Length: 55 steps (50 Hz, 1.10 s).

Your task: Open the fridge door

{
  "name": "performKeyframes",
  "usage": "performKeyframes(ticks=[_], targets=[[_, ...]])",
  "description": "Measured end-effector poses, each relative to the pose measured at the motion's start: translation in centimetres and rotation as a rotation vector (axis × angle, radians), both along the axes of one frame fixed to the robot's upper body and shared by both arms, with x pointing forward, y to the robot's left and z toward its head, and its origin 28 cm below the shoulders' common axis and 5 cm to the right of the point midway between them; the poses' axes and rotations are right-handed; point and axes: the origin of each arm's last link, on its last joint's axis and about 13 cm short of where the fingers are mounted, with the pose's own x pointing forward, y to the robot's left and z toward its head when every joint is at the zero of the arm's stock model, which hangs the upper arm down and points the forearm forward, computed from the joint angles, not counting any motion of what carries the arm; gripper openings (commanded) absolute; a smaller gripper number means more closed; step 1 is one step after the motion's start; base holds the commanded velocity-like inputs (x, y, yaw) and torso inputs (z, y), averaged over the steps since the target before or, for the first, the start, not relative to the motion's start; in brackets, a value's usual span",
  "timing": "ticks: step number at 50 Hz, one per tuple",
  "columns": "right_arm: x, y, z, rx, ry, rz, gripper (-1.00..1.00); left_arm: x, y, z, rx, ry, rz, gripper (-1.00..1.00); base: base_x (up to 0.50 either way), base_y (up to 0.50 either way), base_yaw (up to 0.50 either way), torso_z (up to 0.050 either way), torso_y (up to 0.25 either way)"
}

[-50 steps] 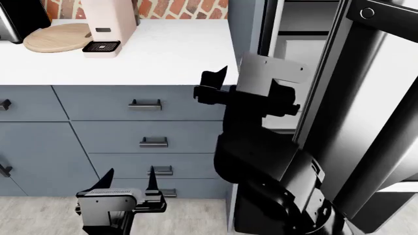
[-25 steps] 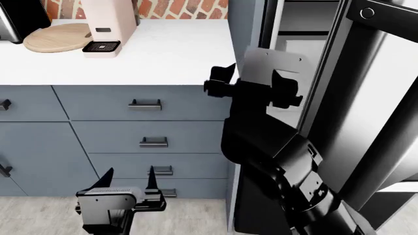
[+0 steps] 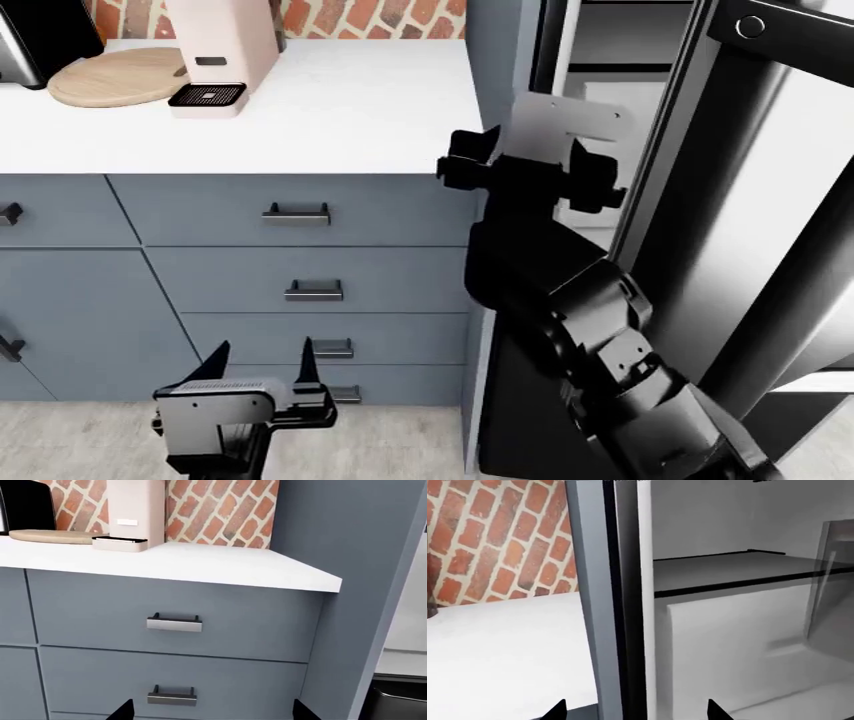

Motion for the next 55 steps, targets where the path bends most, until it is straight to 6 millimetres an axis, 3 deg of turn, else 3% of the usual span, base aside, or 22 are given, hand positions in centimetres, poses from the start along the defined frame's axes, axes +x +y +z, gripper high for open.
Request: performKeyframes(ticks=[11, 22, 38, 55], targets=[[2.0, -1.4, -1.5, -0.009, 0.007, -0.067, 1.0, 0.1, 0.0, -0.1, 0.0, 0.001, 0.001, 1.0, 0.0, 0.0, 0.0, 0.0, 0.0], [2.3, -2.9, -2.3, -0.041, 0.004, -0.141, 1.0, 0.1, 0.0, -0.1, 0.001, 0.002, 0.001, 1.0, 0.0, 0.0, 0.0, 0.0, 0.0], [0.8, -4.6, -2.6, -0.091, -0.023, -0.262, 1.0, 0.0, 0.0, -0.1, 0.002, 0.002, -0.001, 1.0, 0.0, 0.0, 0.0, 0.0, 0.0], [-2.5, -6.5, -2.3, -0.103, -0.055, -0.34, 1.0, -0.1, 0.0, 0.0, -0.002, 0.003, -0.002, 1.0, 0.0, 0.0, 0.0, 0.0, 0.0]])
